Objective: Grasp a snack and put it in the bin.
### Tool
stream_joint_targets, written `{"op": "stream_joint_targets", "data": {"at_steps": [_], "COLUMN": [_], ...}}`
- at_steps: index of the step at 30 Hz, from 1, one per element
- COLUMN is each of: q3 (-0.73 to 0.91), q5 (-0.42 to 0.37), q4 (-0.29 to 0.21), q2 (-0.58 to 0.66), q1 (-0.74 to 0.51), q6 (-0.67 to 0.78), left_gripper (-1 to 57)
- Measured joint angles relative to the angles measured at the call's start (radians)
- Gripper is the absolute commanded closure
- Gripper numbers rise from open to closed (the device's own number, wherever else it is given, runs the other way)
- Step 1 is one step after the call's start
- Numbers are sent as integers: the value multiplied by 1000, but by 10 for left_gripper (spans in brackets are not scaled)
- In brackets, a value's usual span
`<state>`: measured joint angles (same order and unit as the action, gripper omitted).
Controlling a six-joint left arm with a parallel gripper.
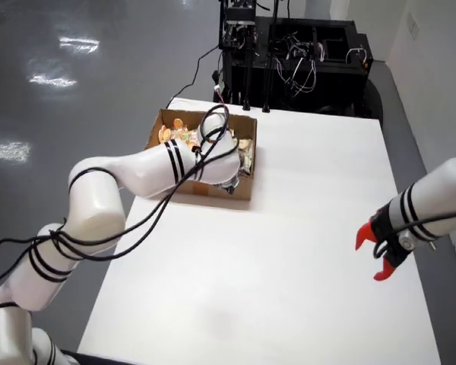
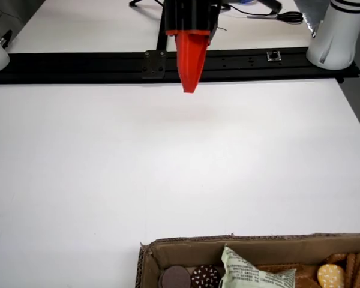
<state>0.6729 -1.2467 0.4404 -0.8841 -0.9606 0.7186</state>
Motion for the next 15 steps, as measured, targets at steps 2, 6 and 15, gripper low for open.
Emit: {"op": "stream_joint_targets", "data": {"at_steps": [2, 6, 15], "q3": [35, 112, 372], "q5": [-1, -2, 49], "q4": [-5, -12, -16], "q2": [25, 75, 238], "q1": [-10, -25, -42], "q6": [26, 88, 275], "left_gripper": [568, 568, 568]}}
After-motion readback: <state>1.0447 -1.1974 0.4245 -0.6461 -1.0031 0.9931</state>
